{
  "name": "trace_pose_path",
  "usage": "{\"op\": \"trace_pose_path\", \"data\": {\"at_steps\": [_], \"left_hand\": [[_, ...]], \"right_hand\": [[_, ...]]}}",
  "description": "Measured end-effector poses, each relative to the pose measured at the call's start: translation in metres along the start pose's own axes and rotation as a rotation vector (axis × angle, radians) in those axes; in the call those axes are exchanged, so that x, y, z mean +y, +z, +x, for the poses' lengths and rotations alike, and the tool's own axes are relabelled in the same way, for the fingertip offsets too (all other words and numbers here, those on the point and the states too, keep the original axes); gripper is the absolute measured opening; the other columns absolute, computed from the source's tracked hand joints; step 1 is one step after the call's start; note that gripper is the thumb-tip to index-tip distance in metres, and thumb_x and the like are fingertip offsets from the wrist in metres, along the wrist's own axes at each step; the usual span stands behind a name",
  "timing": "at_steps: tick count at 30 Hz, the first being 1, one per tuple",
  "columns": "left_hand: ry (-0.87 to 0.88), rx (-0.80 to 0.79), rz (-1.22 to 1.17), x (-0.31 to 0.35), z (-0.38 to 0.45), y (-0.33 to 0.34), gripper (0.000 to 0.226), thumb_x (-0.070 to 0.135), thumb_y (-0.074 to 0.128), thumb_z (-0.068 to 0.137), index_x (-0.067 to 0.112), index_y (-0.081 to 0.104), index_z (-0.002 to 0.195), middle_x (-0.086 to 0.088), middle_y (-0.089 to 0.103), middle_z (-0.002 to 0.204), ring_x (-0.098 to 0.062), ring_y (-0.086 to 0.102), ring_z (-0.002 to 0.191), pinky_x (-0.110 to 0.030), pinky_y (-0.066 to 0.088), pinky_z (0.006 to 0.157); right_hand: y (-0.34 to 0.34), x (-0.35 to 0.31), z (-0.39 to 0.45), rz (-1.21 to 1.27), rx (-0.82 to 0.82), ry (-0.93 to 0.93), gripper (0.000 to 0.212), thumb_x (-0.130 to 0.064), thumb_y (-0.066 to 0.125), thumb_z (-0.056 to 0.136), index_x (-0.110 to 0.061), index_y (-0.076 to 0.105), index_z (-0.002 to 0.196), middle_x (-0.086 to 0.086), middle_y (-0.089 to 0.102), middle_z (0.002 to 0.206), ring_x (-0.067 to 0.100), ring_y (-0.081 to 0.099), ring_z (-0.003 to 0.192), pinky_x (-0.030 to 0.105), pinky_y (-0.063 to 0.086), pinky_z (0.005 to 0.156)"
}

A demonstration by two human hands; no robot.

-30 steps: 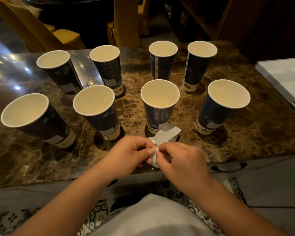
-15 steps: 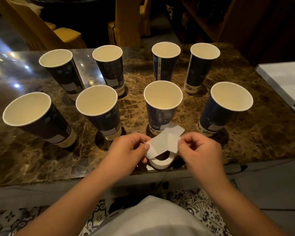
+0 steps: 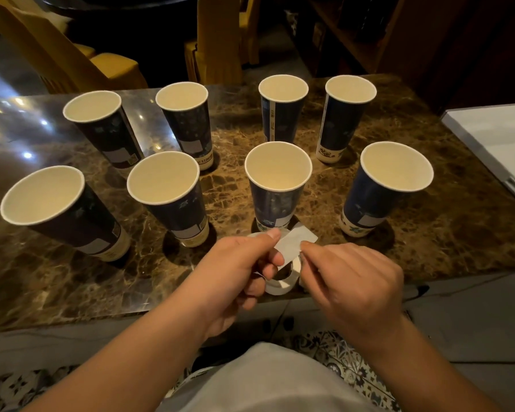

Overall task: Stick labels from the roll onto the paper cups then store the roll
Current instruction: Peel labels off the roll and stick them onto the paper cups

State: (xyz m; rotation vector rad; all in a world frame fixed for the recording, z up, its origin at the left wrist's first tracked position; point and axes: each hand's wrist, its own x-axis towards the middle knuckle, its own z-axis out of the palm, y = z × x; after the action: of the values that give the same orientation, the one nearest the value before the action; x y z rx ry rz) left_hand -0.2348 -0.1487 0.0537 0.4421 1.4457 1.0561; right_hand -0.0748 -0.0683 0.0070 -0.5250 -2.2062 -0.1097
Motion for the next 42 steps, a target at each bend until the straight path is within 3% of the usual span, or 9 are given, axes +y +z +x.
{"op": "trace_pose_path", "data": {"at_steps": [5,9,14,18,21,27,31,36,42], "left_hand": [[-0.042,-0.004,-0.008,0.0,0.003,-0.001,0.027,0.019,0.059,0.093,0.012,0.062,0.067,-0.001,0.047,0.054,-0.008,0.036,0.044,-0.02,0.026,0.041],[0.115,0.008,0.194,0.0,0.001,-0.005,0.021,0.014,0.059,0.092,0.008,0.064,0.072,-0.003,0.049,0.057,-0.01,0.039,0.046,-0.022,0.031,0.043],[0.421,-0.074,0.728,0.011,-0.004,-0.016,0.011,0.024,0.061,0.092,0.024,0.066,0.082,0.011,0.063,0.07,-0.002,0.054,0.06,-0.019,0.048,0.058],[0.519,-0.176,0.915,0.025,-0.012,-0.019,0.01,0.029,0.059,0.093,0.032,0.064,0.085,0.014,0.062,0.076,-0.007,0.057,0.065,-0.022,0.048,0.059],[0.595,-0.164,1.034,0.034,-0.015,-0.016,0.009,0.033,0.058,0.091,0.036,0.062,0.083,0.018,0.062,0.079,-0.007,0.059,0.07,-0.02,0.048,0.06],[0.73,-0.002,1.064,0.057,-0.029,-0.007,0.009,0.04,0.058,0.086,0.04,0.066,0.082,0.023,0.065,0.074,0.0,0.062,0.069,-0.012,0.046,0.058],[0.831,0.179,1.051,0.097,-0.031,-0.002,0.017,0.041,0.052,0.083,0.035,0.067,0.089,0.019,0.064,0.069,0.003,0.063,0.071,-0.012,0.05,0.06],[0.913,0.319,1.175,0.166,0.015,0.004,0.028,0.038,0.058,0.091,0.026,0.062,0.115,0.014,0.064,0.1,0.0,0.061,0.089,-0.014,0.05,0.073],[0.76,0.336,1.481,0.213,0.136,0.0,0.076,0.046,0.071,0.082,0.016,0.039,0.144,-0.007,0.044,0.148,-0.024,0.045,0.133,-0.035,0.041,0.106]], "right_hand": [[0.0,0.002,-0.003,0.021,-0.029,-0.076,0.01,-0.013,0.073,0.085,-0.006,0.077,0.091,0.006,0.072,0.069,0.021,0.066,0.057,0.035,0.048,0.044],[-0.002,0.009,-0.006,0.176,-0.141,-0.002,0.021,-0.025,0.067,0.089,-0.007,0.077,0.094,0.003,0.074,0.078,0.017,0.067,0.065,0.035,0.05,0.051],[-0.017,0.015,0.007,0.543,-0.221,0.478,0.024,-0.039,0.057,0.086,-0.026,0.069,0.102,-0.007,0.069,0.082,0.004,0.063,0.077,0.016,0.052,0.063],[-0.023,0.018,0.021,0.969,-0.458,0.77,0.026,-0.04,0.073,0.078,-0.036,0.069,0.104,-0.011,0.071,0.089,0.009,0.067,0.086,0.021,0.055,0.071],[-0.026,0.018,0.028,0.989,-0.446,0.743,0.016,-0.012,0.077,0.077,-0.027,0.075,0.083,-0.004,0.072,0.076,0.009,0.066,0.069,0.02,0.053,0.062],[-0.043,0.018,0.047,0.887,-0.26,0.56,0.009,-0.032,0.069,0.074,-0.027,0.073,0.081,-0.011,0.071,0.071,0.011,0.065,0.064,0.014,0.05,0.056],[-0.048,0.025,0.066,0.837,-0.079,0.658,0.01,-0.016,0.077,0.078,-0.023,0.073,0.073,-0.008,0.07,0.07,0.01,0.064,0.064,0.013,0.05,0.057],[-0.053,0.035,0.092,0.751,-0.035,0.694,0.02,-0.007,0.072,0.08,-0.026,0.071,0.073,-0.014,0.07,0.074,0.003,0.064,0.073,0.006,0.048,0.065],[-0.056,0.031,0.107,0.757,-0.053,0.713,0.025,-0.003,0.074,0.077,-0.027,0.071,0.069,-0.017,0.07,0.072,0.002,0.064,0.076,0.007,0.048,0.063]]}}
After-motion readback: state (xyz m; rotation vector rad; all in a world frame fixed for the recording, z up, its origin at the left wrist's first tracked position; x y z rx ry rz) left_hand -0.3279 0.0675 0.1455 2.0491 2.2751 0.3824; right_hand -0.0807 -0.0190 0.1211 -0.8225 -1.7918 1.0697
